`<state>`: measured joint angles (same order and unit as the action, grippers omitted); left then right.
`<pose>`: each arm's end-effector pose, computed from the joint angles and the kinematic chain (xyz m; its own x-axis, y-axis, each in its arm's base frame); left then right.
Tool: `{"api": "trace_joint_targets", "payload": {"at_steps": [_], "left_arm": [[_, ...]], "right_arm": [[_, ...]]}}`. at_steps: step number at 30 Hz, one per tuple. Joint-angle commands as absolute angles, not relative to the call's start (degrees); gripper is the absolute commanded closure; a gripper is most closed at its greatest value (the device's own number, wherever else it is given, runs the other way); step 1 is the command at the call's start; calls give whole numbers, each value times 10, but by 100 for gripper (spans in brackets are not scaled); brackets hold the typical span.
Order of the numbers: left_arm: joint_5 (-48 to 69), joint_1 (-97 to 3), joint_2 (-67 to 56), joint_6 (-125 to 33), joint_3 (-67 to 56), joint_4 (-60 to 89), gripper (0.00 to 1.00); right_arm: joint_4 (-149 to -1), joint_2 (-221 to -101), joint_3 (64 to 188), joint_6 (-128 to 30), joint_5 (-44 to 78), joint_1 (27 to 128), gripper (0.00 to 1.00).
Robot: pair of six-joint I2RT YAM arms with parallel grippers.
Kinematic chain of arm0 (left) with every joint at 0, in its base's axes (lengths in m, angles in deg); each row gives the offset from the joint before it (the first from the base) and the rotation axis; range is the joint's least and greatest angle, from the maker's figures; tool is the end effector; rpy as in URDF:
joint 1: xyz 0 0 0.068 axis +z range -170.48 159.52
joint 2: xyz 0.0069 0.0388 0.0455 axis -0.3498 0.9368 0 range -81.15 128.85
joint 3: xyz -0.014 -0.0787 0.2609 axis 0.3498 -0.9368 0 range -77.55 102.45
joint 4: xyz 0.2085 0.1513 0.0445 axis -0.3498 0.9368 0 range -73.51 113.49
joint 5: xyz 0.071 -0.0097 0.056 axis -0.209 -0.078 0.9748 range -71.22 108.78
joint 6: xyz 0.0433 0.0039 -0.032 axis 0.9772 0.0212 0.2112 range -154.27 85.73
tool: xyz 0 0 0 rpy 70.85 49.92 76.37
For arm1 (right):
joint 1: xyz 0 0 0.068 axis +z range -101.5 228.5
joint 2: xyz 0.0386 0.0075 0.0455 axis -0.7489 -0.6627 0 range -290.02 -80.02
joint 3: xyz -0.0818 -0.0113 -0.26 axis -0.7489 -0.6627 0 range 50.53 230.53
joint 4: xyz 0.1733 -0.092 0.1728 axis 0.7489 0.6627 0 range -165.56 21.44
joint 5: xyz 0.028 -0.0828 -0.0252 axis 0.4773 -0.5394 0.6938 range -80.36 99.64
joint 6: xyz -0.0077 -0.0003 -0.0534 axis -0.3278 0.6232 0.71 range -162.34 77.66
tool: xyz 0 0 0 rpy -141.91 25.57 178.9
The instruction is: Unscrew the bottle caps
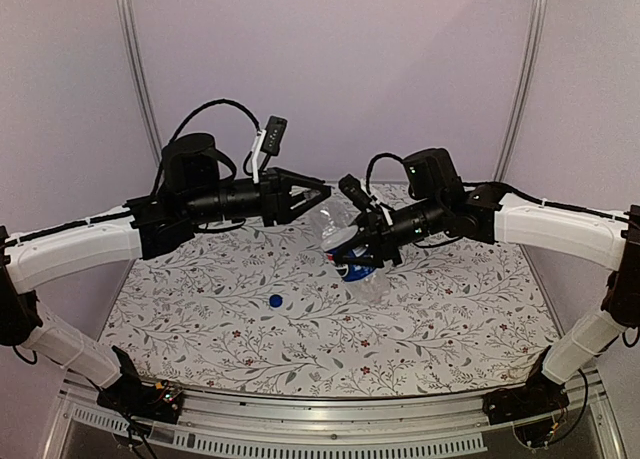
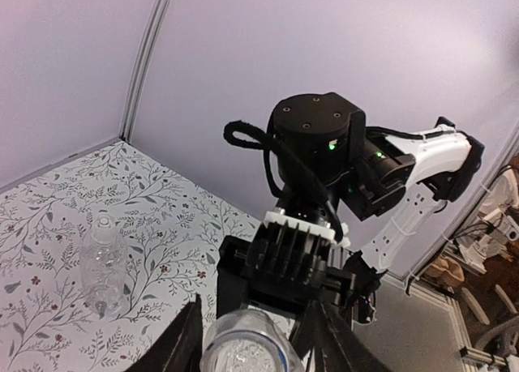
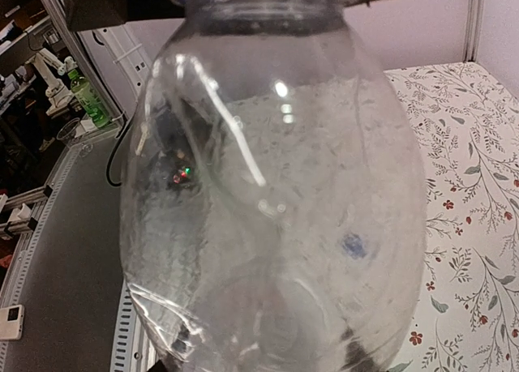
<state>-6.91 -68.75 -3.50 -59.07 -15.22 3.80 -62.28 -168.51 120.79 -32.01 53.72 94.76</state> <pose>0.2025 -0.2504 0.3597 -0.4308 -0.0848 -0.8985 0.8593 0.2655 -0.4371 0.2236 0.2696 0.3056 -0.1890 -0.3837 -0.9039 -0.9788 -0.0005 0.2049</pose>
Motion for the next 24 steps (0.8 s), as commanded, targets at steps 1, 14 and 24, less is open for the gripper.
{"api": "trace_joint_targets", "payload": {"at_steps": [1, 14, 24], "left_arm": [[-77, -694, -28, -579, -141, 46, 54], [-53, -694, -51, -562, -172, 41, 48], [-55, -694, -48, -556, -169, 37, 62]], "right_arm": [[-632, -1688, 1229, -317, 535, 952, 60], [-630, -1685, 1227, -315, 536, 952, 60], [-630, -1691, 1225, -315, 535, 952, 60]]}}
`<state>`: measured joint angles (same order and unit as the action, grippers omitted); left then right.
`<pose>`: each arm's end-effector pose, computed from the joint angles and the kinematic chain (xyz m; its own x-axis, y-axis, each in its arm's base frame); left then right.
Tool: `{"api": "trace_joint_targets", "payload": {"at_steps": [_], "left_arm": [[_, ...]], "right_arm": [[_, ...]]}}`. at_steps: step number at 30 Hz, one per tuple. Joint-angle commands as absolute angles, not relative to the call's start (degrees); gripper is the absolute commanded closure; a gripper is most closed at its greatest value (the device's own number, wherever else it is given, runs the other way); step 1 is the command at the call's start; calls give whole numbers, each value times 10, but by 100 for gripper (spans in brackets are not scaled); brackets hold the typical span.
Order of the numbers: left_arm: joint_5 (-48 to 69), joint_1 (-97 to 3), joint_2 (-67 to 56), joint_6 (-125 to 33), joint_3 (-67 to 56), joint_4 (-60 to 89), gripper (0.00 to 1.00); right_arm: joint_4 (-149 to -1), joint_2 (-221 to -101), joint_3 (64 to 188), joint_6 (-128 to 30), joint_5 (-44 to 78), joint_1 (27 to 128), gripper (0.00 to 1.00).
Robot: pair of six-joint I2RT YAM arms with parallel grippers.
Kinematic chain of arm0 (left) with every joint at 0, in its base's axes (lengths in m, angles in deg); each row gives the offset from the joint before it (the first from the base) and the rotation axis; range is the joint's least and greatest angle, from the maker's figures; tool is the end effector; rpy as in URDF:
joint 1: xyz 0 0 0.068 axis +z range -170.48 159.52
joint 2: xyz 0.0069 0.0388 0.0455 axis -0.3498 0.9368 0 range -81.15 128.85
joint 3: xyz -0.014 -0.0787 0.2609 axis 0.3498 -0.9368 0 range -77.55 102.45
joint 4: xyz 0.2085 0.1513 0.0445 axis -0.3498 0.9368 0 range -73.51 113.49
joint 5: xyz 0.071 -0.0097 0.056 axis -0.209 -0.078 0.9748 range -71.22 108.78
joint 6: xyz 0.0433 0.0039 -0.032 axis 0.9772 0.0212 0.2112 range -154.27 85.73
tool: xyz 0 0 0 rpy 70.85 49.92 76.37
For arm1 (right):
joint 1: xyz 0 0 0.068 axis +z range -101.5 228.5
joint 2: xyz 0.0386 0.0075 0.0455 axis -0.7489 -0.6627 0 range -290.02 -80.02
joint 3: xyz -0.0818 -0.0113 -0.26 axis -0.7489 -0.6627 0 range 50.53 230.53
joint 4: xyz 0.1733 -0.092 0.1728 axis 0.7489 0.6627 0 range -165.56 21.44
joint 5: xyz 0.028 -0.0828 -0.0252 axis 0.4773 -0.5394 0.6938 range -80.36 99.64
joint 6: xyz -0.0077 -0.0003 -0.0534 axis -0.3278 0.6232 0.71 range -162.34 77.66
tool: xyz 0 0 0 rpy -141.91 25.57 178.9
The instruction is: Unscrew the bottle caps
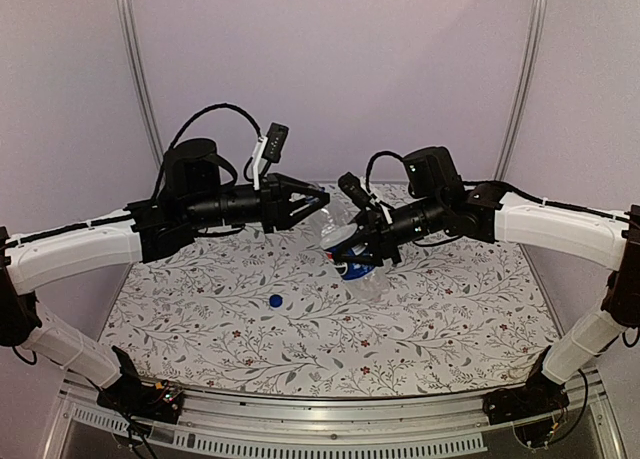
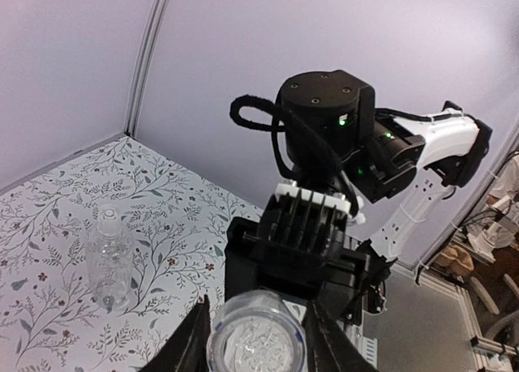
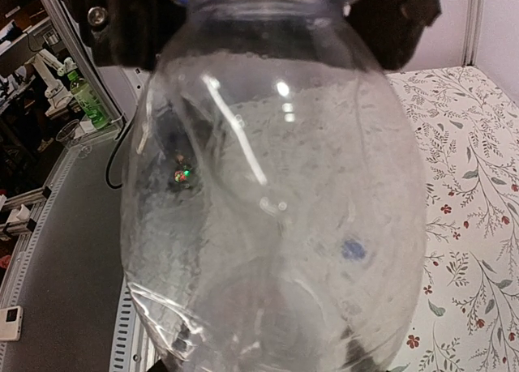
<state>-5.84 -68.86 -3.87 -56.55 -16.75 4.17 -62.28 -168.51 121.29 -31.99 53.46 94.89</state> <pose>0.2014 -0.2491 0.3513 -0.4069 -0.0609 -0.9114 0.8660 0.2919 -0.4061 0.2236 0.2705 0.3085 -0.1822 -0.3792 -0.9072 -0.9804 0.0000 0.1970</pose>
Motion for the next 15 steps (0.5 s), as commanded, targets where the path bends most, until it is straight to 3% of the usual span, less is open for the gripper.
{"api": "trace_joint_targets", "payload": {"at_steps": [1, 5, 11, 15], "left_arm": [[-56, -694, -48, -557, -168, 37, 63], [-55, -693, -50, -556, -165, 36, 73], [-56, -693, -55, -557, -168, 34, 99], [-48, -692, -60, -549, -169, 41, 100]], "right_arm": [[-630, -1691, 1224, -315, 534, 952, 60], [-630, -1691, 1222, -314, 532, 952, 60], [-630, -1690, 1221, -314, 528, 952, 58], [-629, -1688, 1221, -315, 523, 952, 47]]}}
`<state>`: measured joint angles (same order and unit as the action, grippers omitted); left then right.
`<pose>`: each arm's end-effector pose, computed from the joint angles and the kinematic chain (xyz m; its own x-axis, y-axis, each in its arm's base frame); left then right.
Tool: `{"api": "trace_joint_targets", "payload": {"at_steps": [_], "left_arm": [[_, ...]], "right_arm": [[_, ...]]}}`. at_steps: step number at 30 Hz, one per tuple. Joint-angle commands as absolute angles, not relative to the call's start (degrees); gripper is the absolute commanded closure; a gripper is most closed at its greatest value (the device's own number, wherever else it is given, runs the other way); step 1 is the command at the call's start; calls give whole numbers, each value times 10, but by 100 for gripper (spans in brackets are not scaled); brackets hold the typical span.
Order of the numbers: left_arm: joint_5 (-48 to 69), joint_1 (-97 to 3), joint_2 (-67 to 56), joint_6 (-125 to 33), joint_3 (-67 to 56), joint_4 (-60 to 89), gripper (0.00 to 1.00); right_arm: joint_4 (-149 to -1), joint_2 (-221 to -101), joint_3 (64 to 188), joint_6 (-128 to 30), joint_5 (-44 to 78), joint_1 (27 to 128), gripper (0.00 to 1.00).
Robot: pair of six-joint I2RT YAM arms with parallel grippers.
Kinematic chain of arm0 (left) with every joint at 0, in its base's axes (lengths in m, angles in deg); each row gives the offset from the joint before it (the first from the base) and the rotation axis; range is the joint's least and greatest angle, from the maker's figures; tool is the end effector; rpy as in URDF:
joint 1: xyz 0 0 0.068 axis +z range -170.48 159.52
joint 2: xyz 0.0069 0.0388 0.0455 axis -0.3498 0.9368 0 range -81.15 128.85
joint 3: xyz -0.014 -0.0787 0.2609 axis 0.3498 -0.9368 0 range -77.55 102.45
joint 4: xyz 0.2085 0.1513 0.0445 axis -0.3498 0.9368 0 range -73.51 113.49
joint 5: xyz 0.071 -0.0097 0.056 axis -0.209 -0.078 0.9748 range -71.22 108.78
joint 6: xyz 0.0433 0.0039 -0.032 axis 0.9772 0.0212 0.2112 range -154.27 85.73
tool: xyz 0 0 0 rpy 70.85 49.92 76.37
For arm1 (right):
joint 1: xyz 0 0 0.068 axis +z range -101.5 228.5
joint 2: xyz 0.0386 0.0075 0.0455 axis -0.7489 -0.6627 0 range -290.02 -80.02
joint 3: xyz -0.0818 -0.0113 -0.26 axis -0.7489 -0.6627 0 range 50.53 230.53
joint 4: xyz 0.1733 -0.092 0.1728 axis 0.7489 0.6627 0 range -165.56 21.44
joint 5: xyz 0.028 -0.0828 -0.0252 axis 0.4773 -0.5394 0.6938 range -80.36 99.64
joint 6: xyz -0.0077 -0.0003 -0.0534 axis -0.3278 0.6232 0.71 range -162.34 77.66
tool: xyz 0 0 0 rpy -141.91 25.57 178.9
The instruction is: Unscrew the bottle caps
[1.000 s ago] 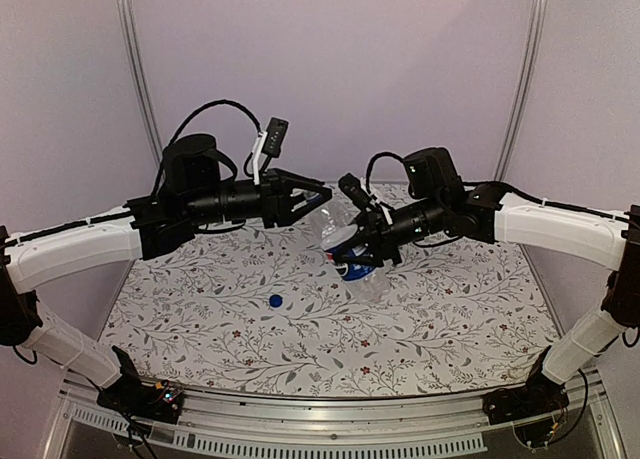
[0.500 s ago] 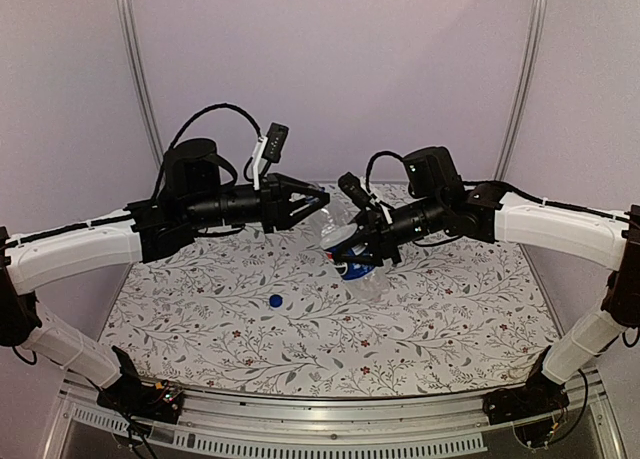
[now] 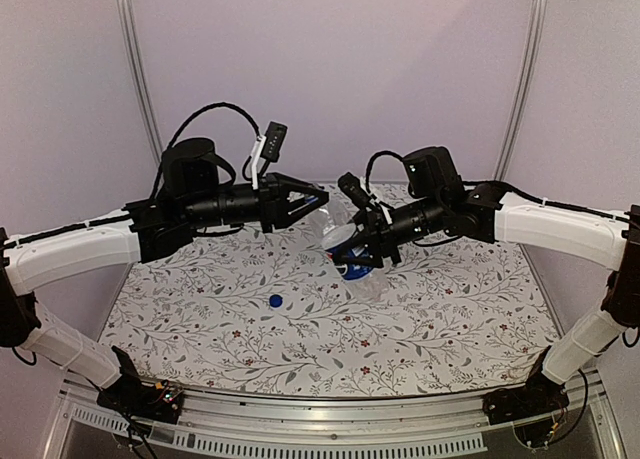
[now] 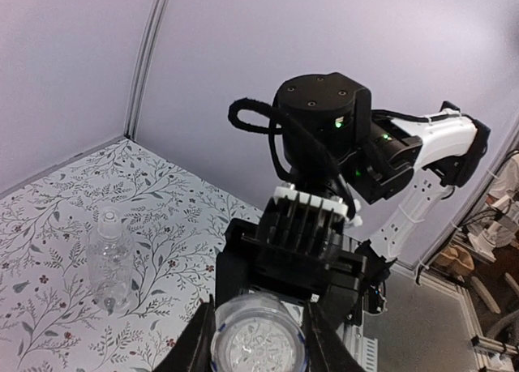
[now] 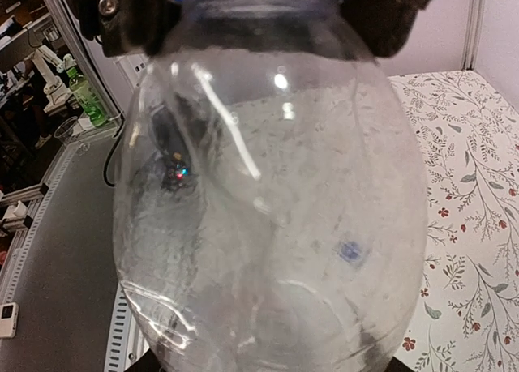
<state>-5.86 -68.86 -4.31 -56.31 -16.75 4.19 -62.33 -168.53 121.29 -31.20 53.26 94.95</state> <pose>0.2001 -0.2477 0.3536 -0.3989 -0.0645 -0.9147 0.8697 0.2896 -0.3997 0.2235 0.2708 0.3084 -0.1679 -0.3796 -0.9098 -0.9831 -0.0032 0.1828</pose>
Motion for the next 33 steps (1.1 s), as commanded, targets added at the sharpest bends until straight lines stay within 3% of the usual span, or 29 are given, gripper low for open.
{"api": "trace_joint_targets", "payload": {"at_steps": [1, 3, 8, 19, 33], "left_arm": [[-41, -692, -62, -547, -169, 45, 100], [-29, -691, -66, -543, -169, 55, 100], [2, -686, -81, -523, -168, 85, 100], [243, -652, -78, -444, -160, 243, 100], [295, -588, 18, -432, -163, 184, 100]], "right_arm": [[-628, -1688, 1221, -316, 520, 952, 42], [-627, -1686, 1221, -316, 515, 952, 34], [-620, -1683, 1219, -316, 495, 952, 2], [-615, -1644, 1212, -340, 357, 944, 1], [-622, -1633, 1209, -386, 271, 925, 1]]}}
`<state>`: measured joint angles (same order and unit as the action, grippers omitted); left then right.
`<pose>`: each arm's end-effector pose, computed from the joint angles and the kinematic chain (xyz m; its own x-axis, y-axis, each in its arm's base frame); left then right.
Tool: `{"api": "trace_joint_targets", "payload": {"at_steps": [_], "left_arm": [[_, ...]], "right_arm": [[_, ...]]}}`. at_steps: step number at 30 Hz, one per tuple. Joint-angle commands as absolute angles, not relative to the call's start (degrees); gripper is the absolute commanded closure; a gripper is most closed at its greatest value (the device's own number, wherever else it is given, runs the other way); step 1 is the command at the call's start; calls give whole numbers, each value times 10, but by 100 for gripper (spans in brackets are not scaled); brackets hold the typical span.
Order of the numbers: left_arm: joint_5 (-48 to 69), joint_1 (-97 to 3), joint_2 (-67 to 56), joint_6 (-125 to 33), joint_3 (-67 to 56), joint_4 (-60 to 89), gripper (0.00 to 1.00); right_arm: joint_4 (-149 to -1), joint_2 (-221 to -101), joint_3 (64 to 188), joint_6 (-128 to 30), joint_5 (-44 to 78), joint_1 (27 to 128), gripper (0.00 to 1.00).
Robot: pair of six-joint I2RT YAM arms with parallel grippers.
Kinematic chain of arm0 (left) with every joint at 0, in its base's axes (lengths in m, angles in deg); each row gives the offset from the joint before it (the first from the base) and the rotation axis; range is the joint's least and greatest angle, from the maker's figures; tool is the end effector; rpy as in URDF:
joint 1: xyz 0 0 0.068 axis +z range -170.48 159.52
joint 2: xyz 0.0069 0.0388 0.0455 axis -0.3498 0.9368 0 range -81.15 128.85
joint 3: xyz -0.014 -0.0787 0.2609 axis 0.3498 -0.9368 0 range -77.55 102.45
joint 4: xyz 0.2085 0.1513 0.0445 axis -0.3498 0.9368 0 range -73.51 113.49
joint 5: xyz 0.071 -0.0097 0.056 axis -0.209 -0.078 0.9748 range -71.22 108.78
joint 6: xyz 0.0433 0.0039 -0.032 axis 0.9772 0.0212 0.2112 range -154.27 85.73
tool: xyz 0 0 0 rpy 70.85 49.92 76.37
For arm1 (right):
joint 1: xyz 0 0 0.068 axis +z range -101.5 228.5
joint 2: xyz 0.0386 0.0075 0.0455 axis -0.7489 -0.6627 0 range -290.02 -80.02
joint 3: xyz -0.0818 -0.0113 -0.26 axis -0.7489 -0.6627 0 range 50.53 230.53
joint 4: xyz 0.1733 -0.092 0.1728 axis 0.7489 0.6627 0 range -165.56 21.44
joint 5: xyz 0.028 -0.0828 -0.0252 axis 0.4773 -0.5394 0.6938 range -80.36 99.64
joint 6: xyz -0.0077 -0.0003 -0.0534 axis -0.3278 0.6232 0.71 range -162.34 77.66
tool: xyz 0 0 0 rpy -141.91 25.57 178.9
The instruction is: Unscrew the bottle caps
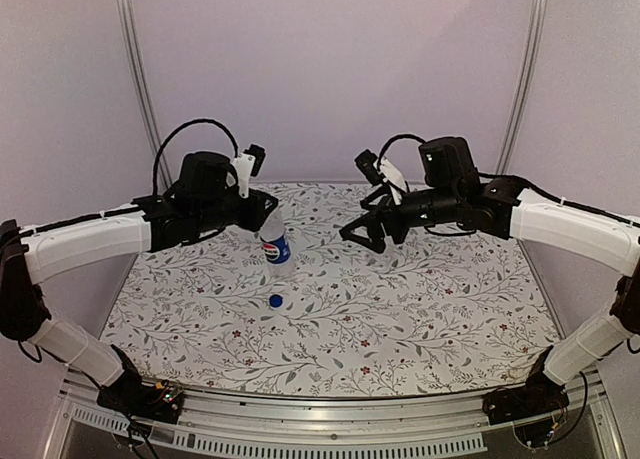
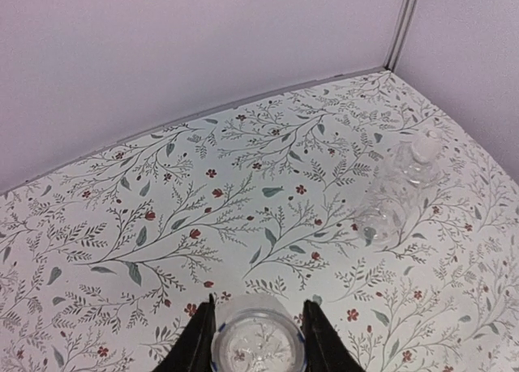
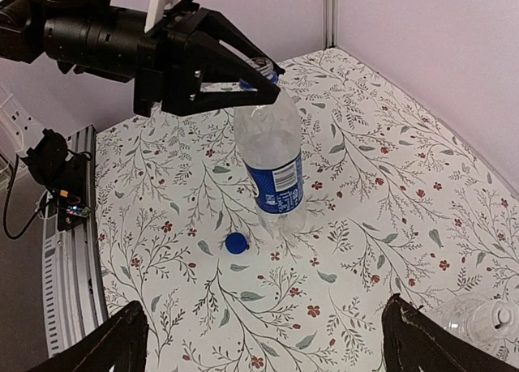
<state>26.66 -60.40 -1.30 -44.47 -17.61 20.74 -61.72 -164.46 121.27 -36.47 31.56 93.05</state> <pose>0.2516 -0.2042 0.3016 -0.4046 0.1098 -0.9079 0.4756 0.8732 -0.1063 0.2340 0.2491 0.3270 -0.2372 -0.3665 -0.8997 -0.9157 0.3936 0.0811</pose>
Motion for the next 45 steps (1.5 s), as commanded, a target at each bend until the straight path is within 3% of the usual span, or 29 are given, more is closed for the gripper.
{"api": "trace_joint_targets", "payload": {"at_steps": [1, 13, 20, 25, 29, 38, 45], "left_arm": [[296, -583, 25, -431, -161, 180, 100], [295, -568, 82, -421, -133, 178, 98], [292, -567, 83, -421, -137, 178, 78], [277, -568, 77, -421, -139, 176, 44], [271, -568, 68, -426, -141, 174, 26], [255, -568, 15, -443, -154, 154, 1], [242, -568, -71, -455, -201, 121, 0]], "right_arm": [[-622, -1631, 1210, -387, 268, 925, 1], [-618, -1619, 1194, -386, 260, 914, 1], [-619, -1622, 1191, -384, 254, 910, 1], [-621, -1624, 1187, -385, 254, 908, 1], [-623, -1624, 1184, -387, 251, 908, 1], [-615, -1626, 1199, -405, 138, 907, 1], [-593, -1664, 1246, -420, 11, 897, 2]]}}
